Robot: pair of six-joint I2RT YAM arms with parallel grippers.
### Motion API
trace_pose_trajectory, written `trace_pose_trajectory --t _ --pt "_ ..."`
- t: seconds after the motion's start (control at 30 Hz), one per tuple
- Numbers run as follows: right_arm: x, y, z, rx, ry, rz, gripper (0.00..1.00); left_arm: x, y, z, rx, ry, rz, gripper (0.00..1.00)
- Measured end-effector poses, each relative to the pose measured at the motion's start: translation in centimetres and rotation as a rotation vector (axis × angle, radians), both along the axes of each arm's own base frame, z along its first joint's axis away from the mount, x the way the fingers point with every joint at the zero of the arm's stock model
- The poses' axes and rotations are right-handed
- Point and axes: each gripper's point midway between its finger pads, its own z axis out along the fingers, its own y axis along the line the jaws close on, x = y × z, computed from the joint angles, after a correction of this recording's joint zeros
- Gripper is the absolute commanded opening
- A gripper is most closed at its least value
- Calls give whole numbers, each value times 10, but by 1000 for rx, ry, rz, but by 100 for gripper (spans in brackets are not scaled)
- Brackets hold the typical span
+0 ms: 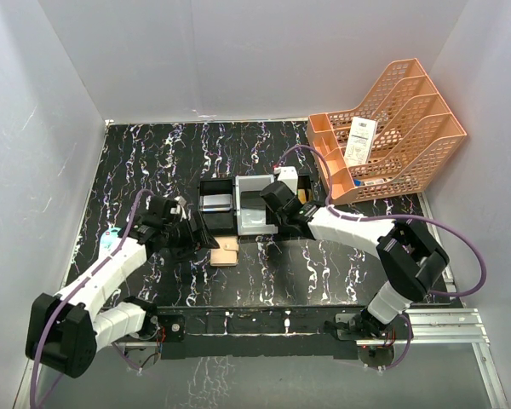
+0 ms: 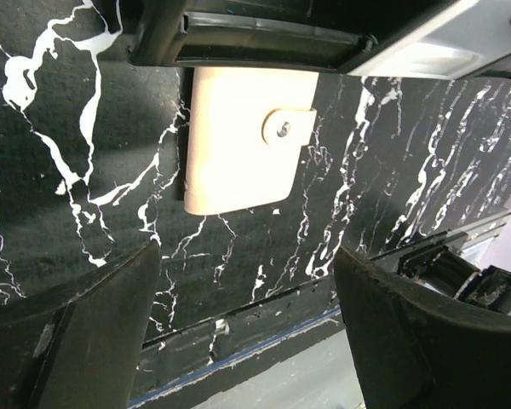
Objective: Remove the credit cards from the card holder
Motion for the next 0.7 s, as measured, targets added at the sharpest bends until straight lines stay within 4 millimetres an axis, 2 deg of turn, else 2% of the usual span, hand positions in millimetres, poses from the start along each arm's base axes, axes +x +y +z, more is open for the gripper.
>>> trace_pose_trajectory --t 0.2,0.43,0.57,0.7 --pt "-3 8 8 14 27 37 52 0 -4 -21 72 53 -29 73" --pt "-13 18 39 118 26 71 53 4 -10 -37 114 75 -51 59" --pt "-26 39 53 265 68 118 50 9 -13 -45 139 81 -56 50" --pt "-44 60 48 389 159 168 49 12 -18 -50 156 70 -72 39"
